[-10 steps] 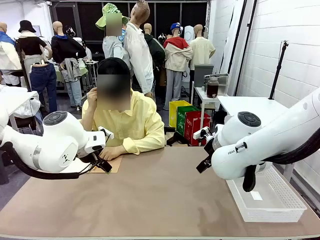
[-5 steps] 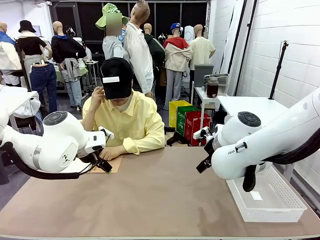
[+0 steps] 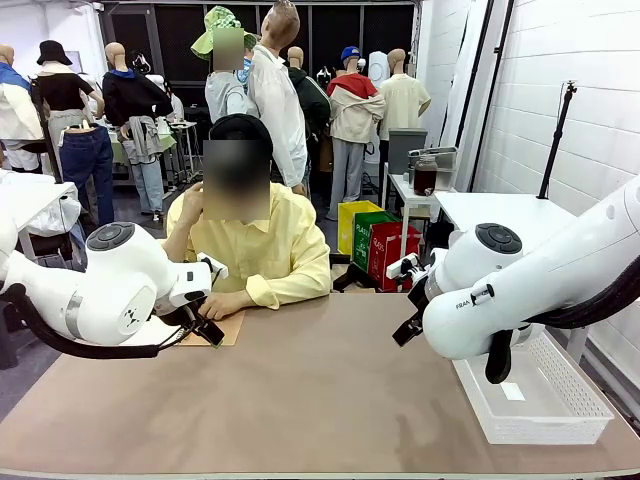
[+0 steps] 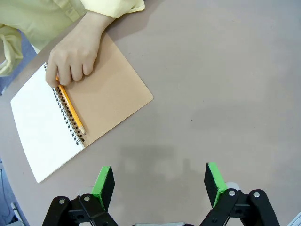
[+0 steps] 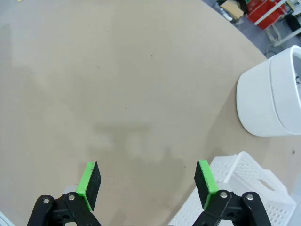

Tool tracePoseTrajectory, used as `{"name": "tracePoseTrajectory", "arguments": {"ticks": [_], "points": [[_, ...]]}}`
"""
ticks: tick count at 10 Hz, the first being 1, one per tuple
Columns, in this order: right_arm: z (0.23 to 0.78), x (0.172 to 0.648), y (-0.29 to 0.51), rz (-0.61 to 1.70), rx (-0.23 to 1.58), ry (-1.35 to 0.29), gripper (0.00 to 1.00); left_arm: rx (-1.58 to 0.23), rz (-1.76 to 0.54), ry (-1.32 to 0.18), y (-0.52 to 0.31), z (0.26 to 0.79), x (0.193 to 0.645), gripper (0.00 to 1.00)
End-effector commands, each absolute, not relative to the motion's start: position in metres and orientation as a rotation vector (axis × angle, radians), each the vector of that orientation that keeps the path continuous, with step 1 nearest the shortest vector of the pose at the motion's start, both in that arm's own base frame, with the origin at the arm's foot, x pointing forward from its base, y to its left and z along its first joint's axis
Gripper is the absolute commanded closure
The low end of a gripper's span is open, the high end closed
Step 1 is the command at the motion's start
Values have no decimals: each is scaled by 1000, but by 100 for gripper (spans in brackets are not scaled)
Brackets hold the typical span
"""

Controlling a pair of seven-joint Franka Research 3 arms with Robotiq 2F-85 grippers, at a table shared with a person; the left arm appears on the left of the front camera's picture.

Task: Sort the paper based on its condition.
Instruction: If a person hands you a paper, place it in the Organizing basket , and if it's crumpled, put it in the Trash can.

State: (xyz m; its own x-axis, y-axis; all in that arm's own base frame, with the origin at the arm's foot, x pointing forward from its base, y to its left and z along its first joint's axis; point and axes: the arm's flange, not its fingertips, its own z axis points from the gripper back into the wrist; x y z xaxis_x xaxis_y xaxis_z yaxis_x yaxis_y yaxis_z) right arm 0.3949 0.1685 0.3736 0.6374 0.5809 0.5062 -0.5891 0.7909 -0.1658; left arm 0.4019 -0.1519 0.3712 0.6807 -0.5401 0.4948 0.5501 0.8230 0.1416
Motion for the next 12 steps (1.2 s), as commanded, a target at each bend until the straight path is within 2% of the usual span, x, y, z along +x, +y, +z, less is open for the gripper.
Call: {"name": "tracePoseTrajectory", "arguments": {"ticks": [1, 3, 5, 12], "points": [[374, 395, 168, 667, 16, -572, 0, -20, -608, -549, -151, 371, 402, 0], [374, 395, 169, 668, 15, -573, 0, -19, -612, -549, -152, 371, 402, 0], [396, 395, 169, 674, 68, -564, 0, -27, -610, -547, -147, 393, 399, 0], [496, 380, 160, 751, 165, -585, 0, -58, -623, -492, -133, 508, 385, 0]]}}
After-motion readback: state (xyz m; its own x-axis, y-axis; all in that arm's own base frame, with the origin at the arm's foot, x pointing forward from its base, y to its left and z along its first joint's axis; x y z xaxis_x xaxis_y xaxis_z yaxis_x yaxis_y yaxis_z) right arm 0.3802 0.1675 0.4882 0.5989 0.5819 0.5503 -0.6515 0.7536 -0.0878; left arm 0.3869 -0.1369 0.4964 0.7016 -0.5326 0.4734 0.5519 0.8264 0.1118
